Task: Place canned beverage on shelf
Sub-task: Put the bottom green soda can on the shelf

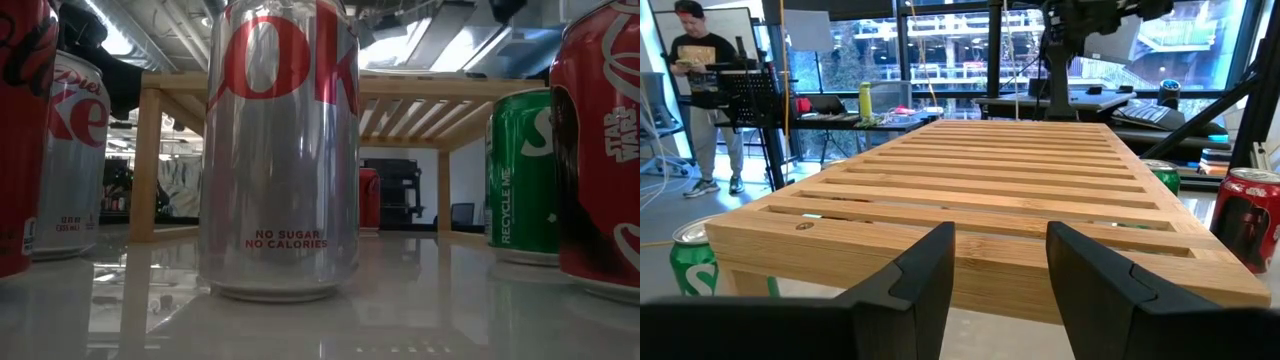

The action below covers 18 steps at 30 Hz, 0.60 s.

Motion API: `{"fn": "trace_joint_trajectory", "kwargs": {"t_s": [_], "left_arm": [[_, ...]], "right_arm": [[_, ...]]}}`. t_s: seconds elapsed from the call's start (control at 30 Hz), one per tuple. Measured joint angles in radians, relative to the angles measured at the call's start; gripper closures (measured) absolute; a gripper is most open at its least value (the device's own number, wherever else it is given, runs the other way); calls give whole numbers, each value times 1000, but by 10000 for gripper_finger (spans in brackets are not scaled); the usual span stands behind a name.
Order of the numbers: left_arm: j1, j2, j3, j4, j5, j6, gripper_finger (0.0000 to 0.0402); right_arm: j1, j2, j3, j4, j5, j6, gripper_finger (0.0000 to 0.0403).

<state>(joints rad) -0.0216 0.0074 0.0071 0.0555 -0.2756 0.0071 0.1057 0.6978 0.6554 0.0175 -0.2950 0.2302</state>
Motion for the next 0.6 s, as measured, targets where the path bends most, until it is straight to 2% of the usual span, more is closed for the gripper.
{"fn": "trace_joint_trajectory", "kwargs": {"t_s": [0.1,0.23,0.47,0.6], "left_arm": [[0,0,0,0,0,0,250],[0,0,0,0,0,0,250],[0,0,0,-1,0,0,250],[0,0,0,-1,0,0,250]], "right_arm": [[48,69,91,-99,10,-4,71],[157,163,205,-252,99,-29,71],[343,290,361,-553,433,-3,71],[407,351,383,-597,522,34,71]]}}
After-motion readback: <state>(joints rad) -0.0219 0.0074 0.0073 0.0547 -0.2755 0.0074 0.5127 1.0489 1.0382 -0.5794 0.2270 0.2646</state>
